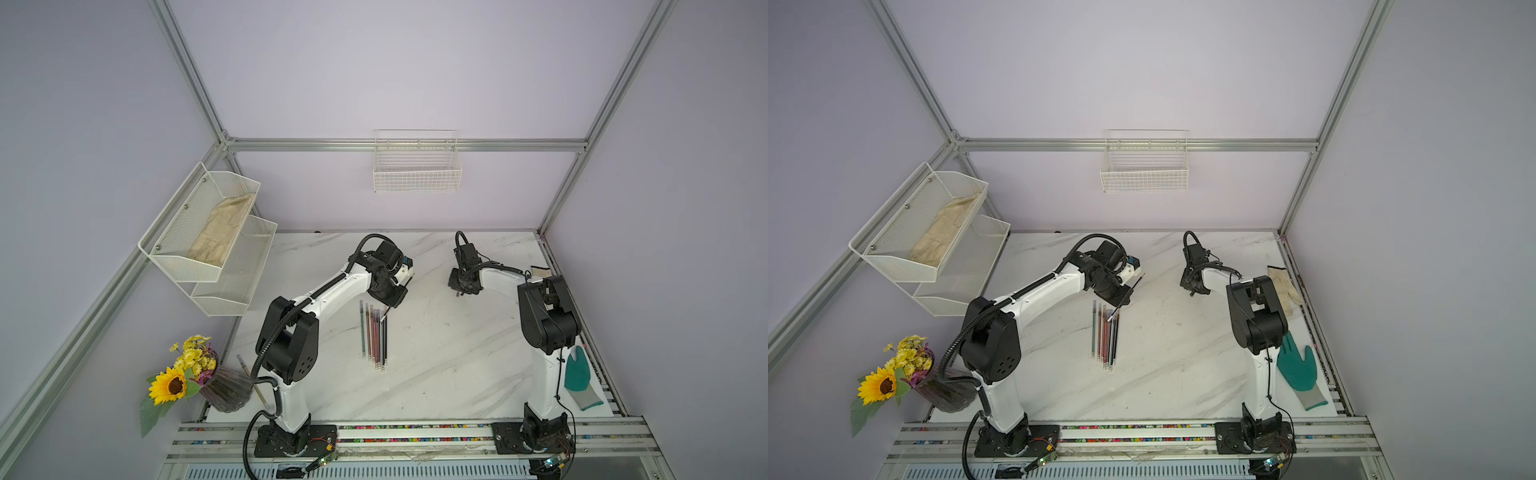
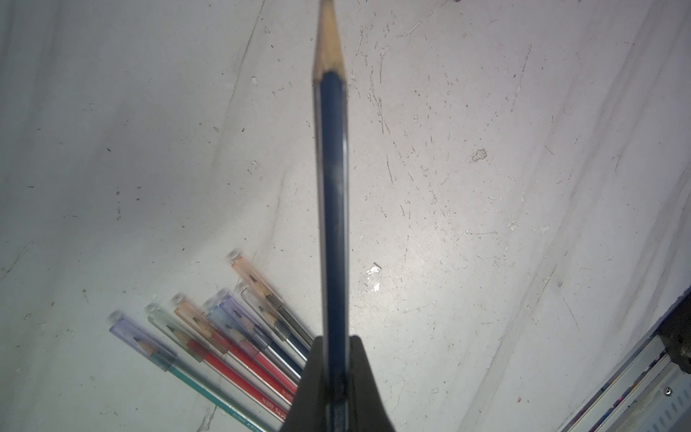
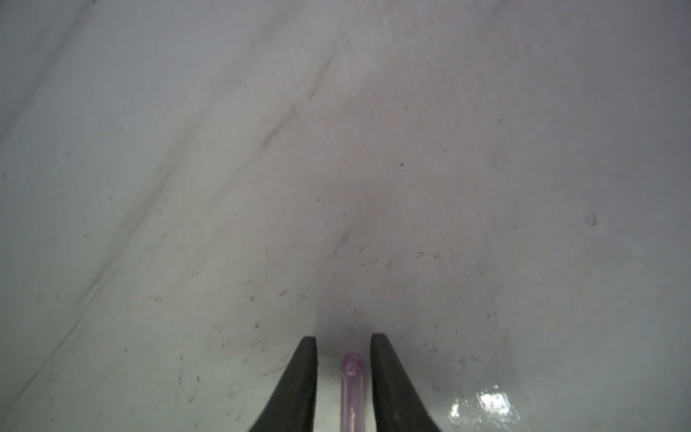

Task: Remove the protective cover of the pencils
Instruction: Place the protective sleeve at the center of the board, then place the pencil at the center of the board.

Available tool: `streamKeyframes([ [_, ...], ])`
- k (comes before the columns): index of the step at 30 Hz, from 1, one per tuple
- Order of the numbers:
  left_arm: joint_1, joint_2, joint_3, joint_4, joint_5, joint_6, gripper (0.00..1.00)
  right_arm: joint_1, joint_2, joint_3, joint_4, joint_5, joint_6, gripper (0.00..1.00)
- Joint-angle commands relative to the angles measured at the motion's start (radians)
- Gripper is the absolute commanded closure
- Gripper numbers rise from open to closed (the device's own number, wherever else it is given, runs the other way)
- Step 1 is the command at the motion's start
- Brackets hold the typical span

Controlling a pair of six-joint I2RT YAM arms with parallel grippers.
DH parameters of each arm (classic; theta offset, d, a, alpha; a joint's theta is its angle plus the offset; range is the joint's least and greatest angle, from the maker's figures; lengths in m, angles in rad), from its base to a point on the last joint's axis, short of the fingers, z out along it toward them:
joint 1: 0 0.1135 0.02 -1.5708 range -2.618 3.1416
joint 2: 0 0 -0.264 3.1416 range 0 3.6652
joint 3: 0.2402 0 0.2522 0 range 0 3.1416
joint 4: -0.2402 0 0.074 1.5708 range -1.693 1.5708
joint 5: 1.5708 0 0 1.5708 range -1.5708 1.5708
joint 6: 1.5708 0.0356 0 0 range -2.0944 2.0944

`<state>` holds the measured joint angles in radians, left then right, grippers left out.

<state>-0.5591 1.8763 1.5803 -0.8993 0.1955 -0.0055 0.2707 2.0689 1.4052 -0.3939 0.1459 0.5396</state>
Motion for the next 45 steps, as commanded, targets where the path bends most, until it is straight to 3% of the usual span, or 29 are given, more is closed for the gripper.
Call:
streamKeyframes([
  [1,-0.007,-0.018,0.076,0.003,0.001,0.022,1.0,0.0,0.019,0.026,-0.05,0.019,-0.001,0.67],
  [11,-0.028,0.052,0.101,0.019,0.02,-0.014,1.0,0.0,-0.069,0.167,-0.131,-0.008,-0.028,0.64],
  [17,-0.027,0.069,0.079,0.08,0.117,-0.076,1.0,0.0,-0.289,0.004,-0.036,-0.165,-0.033,0.65],
  [22,-0.028,0.114,0.031,0.171,0.206,-0.271,1.0,0.0,-0.42,-0.132,0.028,-0.242,0.0,0.65],
  [27,-0.028,0.141,-0.028,0.224,0.154,-0.42,1.0,0.003,-0.489,-0.218,0.076,-0.298,0.02,0.65],
  [39,-0.041,0.069,-0.215,0.323,-0.122,-0.589,1.0,0.007,-0.53,-0.328,0.136,-0.346,0.006,0.65],
  [45,-0.044,0.076,-0.233,0.324,-0.147,-0.588,0.86,0.008,-0.518,-0.33,0.134,-0.358,-0.009,0.65],
])
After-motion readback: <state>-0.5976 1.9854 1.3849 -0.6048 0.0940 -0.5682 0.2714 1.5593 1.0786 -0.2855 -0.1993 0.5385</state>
